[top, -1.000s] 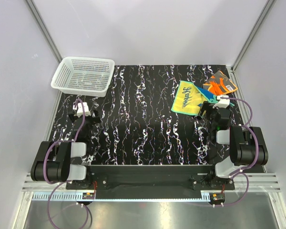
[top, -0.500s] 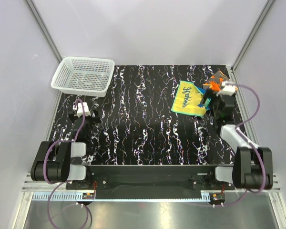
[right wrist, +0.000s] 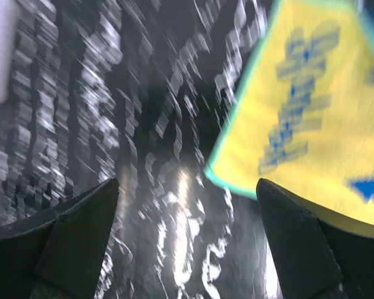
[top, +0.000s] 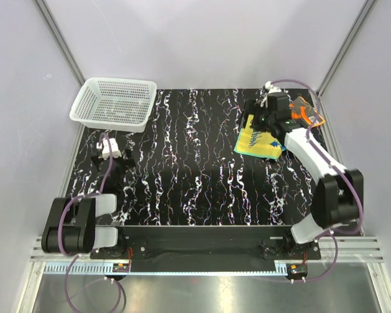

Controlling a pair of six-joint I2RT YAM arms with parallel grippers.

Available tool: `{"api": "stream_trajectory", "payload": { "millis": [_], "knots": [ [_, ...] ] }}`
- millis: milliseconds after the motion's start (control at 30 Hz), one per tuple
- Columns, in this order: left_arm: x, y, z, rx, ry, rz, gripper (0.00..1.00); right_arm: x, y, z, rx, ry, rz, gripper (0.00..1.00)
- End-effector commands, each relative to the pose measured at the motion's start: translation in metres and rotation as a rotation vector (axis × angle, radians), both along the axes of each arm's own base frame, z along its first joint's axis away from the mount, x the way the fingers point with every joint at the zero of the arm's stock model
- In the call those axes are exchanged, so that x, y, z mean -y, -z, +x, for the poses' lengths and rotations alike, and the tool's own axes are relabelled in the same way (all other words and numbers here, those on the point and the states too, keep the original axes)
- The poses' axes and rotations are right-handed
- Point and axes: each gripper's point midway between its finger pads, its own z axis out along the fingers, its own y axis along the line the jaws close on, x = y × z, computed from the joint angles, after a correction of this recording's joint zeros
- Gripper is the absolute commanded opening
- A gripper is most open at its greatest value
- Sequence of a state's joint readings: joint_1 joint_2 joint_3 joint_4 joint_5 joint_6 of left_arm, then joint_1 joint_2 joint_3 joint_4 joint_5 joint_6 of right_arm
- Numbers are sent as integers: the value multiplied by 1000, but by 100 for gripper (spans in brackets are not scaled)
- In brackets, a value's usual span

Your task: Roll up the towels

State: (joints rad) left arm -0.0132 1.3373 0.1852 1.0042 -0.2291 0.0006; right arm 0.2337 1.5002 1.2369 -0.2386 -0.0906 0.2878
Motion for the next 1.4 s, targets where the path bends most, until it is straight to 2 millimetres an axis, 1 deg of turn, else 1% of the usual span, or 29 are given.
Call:
{"api": "stream_trajectory", "payload": {
  "millis": [0,33,67,100,133,167,200,233,267,300,333,367,433,467,500,533,567,600,667,700,733,900,967,1067,1100,1167,1200,1300,1367],
  "knots": [
    [-22,-23,4,-52,-154,-58,99,5,57,-31,-313,52,-37,100],
    [-28,-35,3,-55,-267,-199,99,7,65,-28,-336,65,-56,100],
    [-38,-53,4,-108,-356,-215,99,8,72,-29,-363,65,-67,100],
    [-32,-62,6,-113,-339,-255,99,8,84,-27,-397,68,-78,99],
    [-22,-71,8,-104,-324,-349,99,8,92,-26,-418,68,-82,98],
    [-8,-95,14,-84,-257,-412,99,7,99,-26,-437,66,-82,97],
    [2,-104,2,-103,-221,-453,99,4,111,-25,-468,61,-82,95],
    [11,-115,-1,-81,-177,-504,99,2,118,-25,-485,56,-80,94],
    [28,-122,-4,-69,-90,-557,99,0,123,-22,-488,54,-76,94],
    [34,-124,-14,-18,-61,-602,99,-3,133,-23,-511,51,-75,93],
    [41,-126,-18,17,-62,-719,99,-4,138,-21,-513,52,-83,93],
    [55,-134,-19,43,23,-767,99,-6,143,-21,-523,50,-90,92],
    [72,-146,-25,49,156,-731,99,-10,153,-18,-536,55,-129,92],
    [80,-145,-28,13,189,-733,99,-11,157,-19,-547,53,-147,92],
    [78,-152,-28,9,183,-723,99,-15,163,-17,-554,47,-158,92],
    [77,-151,-28,-5,173,-714,99,-20,166,-17,-558,37,-165,93],
    [74,-144,-31,-38,151,-703,99,-17,169,-16,-562,52,-191,92],
    [74,-144,-32,-48,149,-690,99,-19,175,-13,-569,52,-204,92],
    [72,-143,-36,-58,153,-664,99,-17,181,-12,-577,70,-248,92],
    [73,-145,-39,-46,162,-657,99,-16,184,-9,-578,82,-271,92],
    [73,-142,-41,-48,163,-656,99,-14,188,-10,-592,89,-290,92],
    [75,-140,-48,-56,184,-637,99,-21,196,-8,-601,91,-334,92],
    [76,-138,-48,-63,186,-634,99,-23,194,-8,-599,88,-340,91],
    [76,-140,-49,-63,195,-625,99,-35,176,-7,-567,73,-320,91],
    [76,-139,-49,-64,192,-623,99,-38,165,-4,-547,67,-302,91],
    [76,-139,-49,-63,196,-620,99,-41,158,-7,-554,61,-312,90],
    [76,-138,-49,-65,195,-620,99,-43,150,-4,-543,59,-303,90],
    [76,-136,-48,-74,195,-617,99,-40,145,-2,-530,82,-315,90],
    [77,-135,-48,-79,200,-619,99,-33,152,-1,-545,100,-358,90]
  ]
}}
